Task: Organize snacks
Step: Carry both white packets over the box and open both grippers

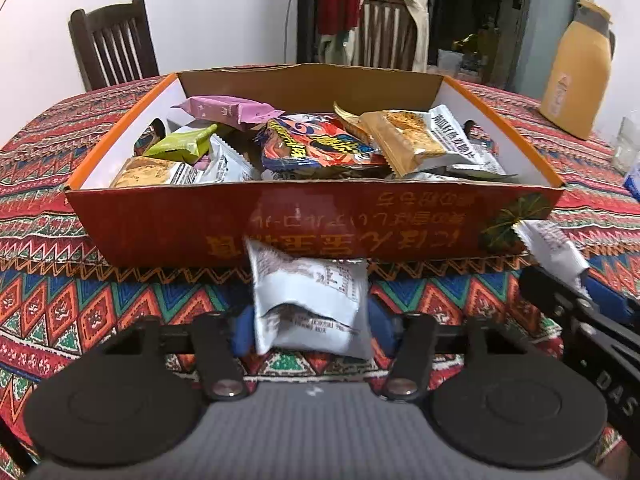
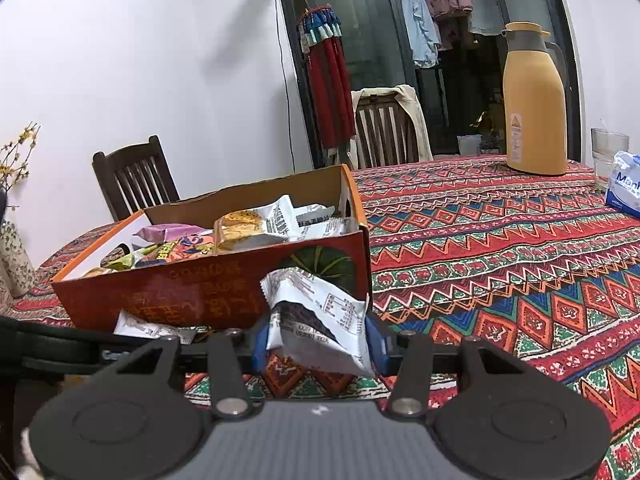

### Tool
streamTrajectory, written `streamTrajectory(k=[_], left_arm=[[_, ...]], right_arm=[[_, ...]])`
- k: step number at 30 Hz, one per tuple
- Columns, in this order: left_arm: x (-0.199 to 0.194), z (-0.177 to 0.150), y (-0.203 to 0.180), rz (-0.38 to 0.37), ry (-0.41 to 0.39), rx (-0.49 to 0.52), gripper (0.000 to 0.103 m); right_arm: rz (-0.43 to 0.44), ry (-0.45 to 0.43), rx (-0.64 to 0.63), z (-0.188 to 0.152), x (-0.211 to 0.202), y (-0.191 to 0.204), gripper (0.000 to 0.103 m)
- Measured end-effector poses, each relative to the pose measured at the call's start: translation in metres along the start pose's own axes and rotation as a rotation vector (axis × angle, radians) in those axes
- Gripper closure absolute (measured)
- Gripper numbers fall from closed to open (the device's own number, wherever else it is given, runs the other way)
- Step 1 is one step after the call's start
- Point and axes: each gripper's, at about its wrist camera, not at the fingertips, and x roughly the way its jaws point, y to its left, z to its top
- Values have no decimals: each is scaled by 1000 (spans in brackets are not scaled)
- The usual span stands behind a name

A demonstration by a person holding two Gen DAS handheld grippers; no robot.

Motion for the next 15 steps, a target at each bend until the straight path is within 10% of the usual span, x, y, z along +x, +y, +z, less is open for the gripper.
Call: streamTrajectory(k=[15], left_arm=[[-82, 7, 28, -96, -235, 25, 52]], right_arm=[[79, -105, -69, 6, -25, 17, 56]])
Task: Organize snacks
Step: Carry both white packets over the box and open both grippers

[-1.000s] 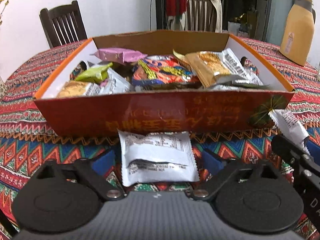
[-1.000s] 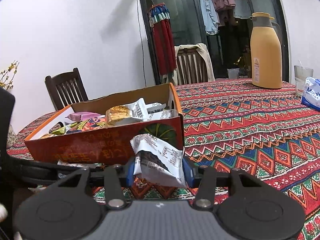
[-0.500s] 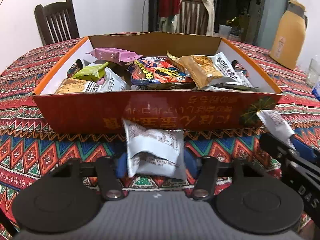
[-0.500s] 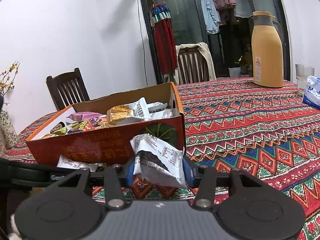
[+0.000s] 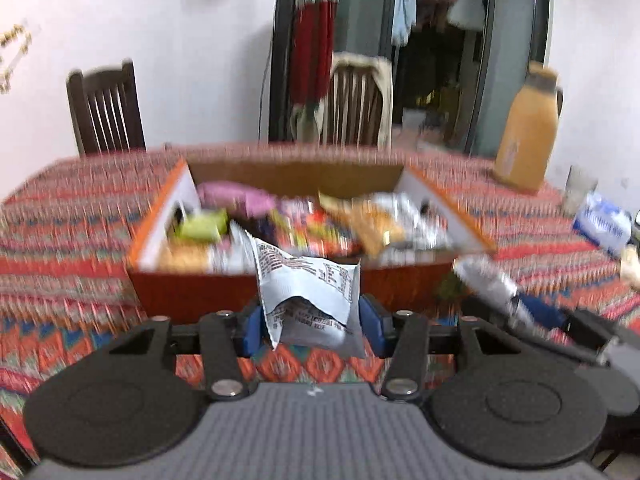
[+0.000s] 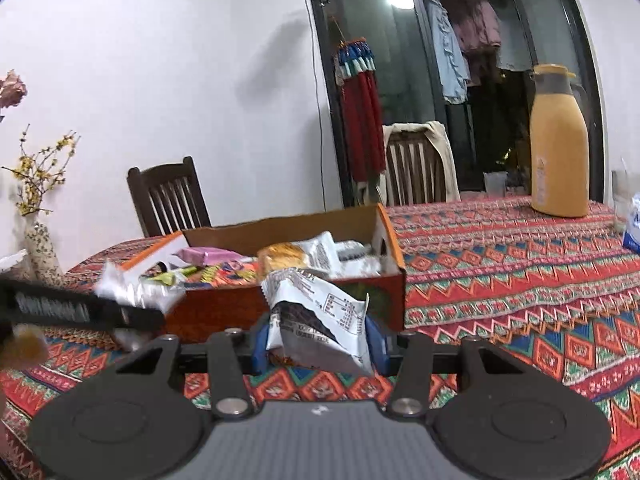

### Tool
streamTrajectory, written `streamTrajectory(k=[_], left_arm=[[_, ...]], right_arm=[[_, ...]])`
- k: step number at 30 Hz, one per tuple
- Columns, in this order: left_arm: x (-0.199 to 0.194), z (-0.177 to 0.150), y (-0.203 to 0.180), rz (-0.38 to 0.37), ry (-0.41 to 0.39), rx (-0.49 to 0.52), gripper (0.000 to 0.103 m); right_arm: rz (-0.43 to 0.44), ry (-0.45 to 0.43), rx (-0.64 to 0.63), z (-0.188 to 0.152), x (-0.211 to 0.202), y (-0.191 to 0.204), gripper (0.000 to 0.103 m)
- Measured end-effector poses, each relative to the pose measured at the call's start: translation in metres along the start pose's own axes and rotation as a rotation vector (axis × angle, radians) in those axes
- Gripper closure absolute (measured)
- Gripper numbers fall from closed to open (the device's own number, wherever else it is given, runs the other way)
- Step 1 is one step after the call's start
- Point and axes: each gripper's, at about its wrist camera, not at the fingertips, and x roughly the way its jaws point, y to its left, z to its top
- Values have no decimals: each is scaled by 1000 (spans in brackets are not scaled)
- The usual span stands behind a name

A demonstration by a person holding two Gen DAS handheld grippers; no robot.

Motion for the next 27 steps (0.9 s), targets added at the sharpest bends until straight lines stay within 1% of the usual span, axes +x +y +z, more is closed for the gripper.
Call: streamTrajectory(k=[2, 6, 10, 12, 15, 17, 19, 20, 22, 23, 24, 25, 26, 27], left_arm=[[-3, 13, 5, 4, -38, -13, 52], [8, 40, 15, 30, -82, -44, 52], [30, 64, 27, 65, -106, -82, 52], [45, 71, 33, 91, -113, -100, 52], [67, 72, 45, 137, -120, -131, 52], [78, 68, 53, 165, -117, -146, 52], [83, 67, 58, 148, -101, -157, 51], [82, 67, 60, 139, -105, -161, 49], [77, 65, 60, 142, -135, -155, 44], [73, 64, 61, 140, -151, -151, 31], [70, 63, 61, 140, -166, -156, 12], [67, 63, 62, 144, -184, -164, 4], [64, 62, 62, 147, -205, -169, 0], [61, 62, 64, 146, -221, -175, 0]], right_arm=[[5, -11, -8, 9, -1, 6, 56], [-10, -61, -63, 39, 5, 20, 55], [-25, -79, -81, 70, 34, 28, 55], [-36, -87, -96, 80, 53, 31, 55], [-50, -74, -96, 83, 80, 32, 55], [-49, -62, -103, 78, 93, 31, 55], [-43, -42, -110, 73, 101, 28, 55], [-36, -31, -103, 71, 103, 26, 53], [-33, -19, -93, 70, 107, 23, 41], [-38, -20, -93, 69, 106, 22, 37], [-39, -20, -91, 69, 106, 22, 26], [-38, -24, -84, 68, 104, 20, 13], [-39, -29, -77, 68, 103, 19, 7], [-44, -35, -70, 69, 101, 18, 0]])
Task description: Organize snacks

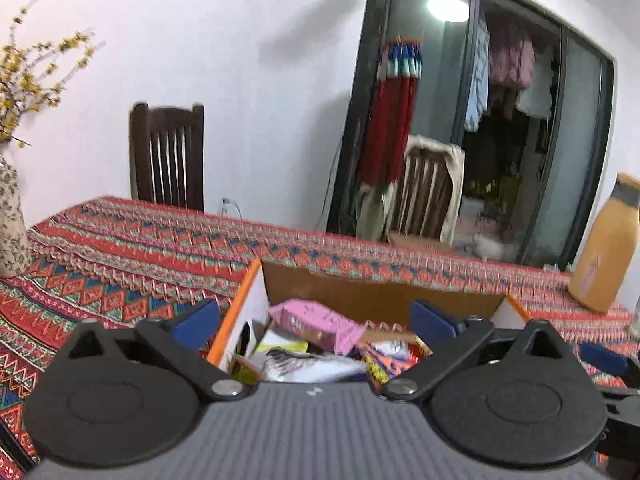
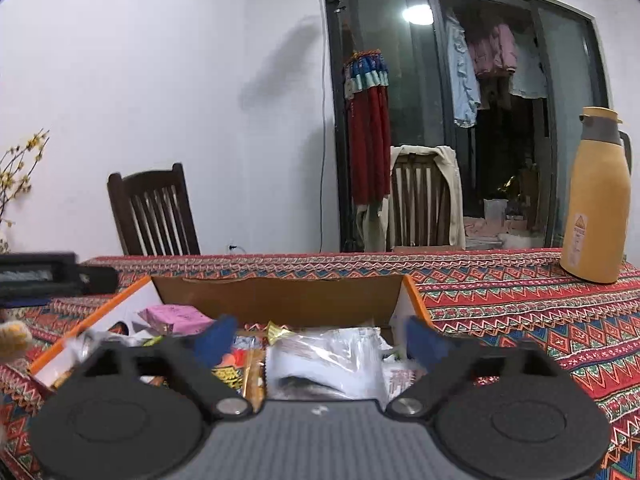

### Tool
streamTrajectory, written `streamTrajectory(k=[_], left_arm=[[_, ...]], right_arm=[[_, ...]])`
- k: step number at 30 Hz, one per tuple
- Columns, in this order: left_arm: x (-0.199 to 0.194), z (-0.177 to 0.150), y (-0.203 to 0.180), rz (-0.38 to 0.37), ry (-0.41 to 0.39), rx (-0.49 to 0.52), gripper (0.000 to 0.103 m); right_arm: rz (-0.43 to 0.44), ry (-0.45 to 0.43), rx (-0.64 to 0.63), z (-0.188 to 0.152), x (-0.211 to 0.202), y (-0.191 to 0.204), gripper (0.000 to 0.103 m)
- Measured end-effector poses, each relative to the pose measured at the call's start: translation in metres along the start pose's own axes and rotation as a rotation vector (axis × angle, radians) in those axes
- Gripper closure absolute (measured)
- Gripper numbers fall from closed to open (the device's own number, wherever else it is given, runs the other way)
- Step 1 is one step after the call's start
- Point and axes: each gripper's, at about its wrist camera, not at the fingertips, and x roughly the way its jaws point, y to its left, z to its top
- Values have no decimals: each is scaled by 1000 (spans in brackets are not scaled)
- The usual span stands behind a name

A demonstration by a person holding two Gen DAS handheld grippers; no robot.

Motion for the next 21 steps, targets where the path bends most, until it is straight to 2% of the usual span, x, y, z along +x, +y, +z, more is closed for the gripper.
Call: streamTrajectory(k=[4, 12, 16, 21], left_arm=[[-13, 4, 0, -10, -26, -23, 0], [-72, 7, -8, -63, -90, 51, 0], [-104, -4, 0, -130, -73, 78, 0], [-129, -29, 14, -135, -27, 110, 0]], right_arm=[[-9, -33, 21, 0, -8, 0, 0], [-2, -98, 43, 11, -55, 3, 0], [23, -117, 37, 6, -94, 3, 0], [46, -84, 32, -15, -133, 1, 0]])
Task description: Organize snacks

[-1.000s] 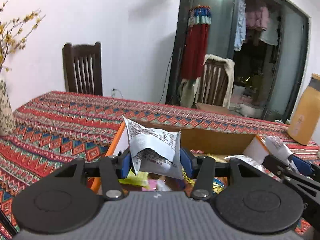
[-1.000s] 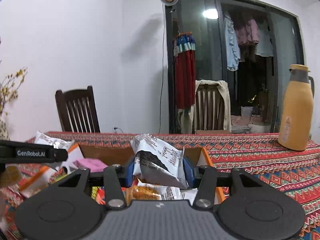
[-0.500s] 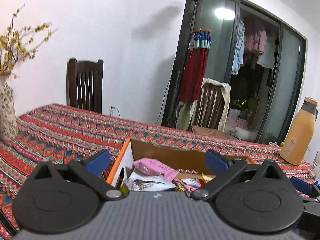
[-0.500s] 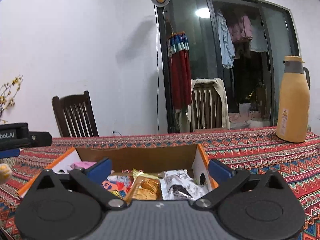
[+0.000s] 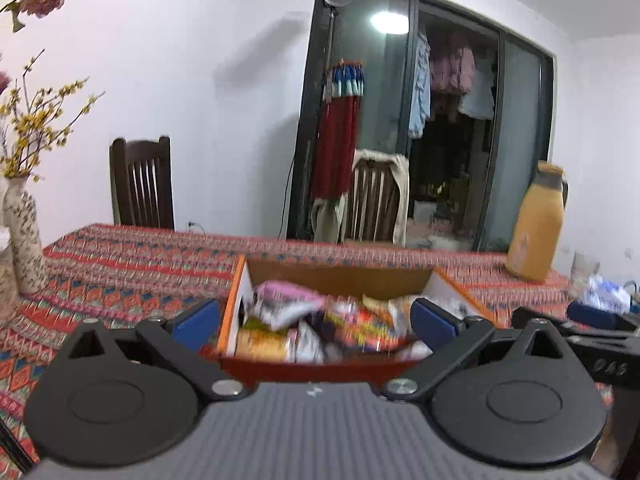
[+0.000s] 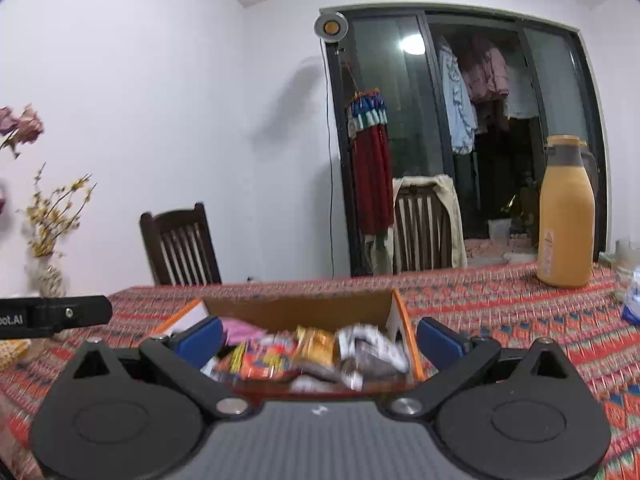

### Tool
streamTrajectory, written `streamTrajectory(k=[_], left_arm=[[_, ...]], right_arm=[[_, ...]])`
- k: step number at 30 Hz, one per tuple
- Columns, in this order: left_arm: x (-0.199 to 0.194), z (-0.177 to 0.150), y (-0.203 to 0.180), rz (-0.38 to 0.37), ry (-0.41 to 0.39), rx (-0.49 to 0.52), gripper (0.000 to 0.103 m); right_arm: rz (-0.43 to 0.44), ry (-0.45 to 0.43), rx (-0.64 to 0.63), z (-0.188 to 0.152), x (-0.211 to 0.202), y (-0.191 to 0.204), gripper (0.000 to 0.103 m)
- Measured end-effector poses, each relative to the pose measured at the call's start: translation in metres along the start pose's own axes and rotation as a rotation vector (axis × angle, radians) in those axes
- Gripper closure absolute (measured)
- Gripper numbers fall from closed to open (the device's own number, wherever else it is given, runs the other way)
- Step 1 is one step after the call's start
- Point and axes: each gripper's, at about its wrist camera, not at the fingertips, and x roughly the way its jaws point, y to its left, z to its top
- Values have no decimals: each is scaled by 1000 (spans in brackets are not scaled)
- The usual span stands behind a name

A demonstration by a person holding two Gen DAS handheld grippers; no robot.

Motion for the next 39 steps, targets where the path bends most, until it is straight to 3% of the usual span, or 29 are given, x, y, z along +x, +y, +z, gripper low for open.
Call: streamTrajectory(k=[15, 39], left_arm=[[-31, -65, 15, 36, 150, 25, 0], [-37, -79, 16, 16, 180, 15, 0]], right_arm=[[-7, 170, 34, -63, -49, -4, 0], [-9, 214, 31, -71, -50, 6, 0]])
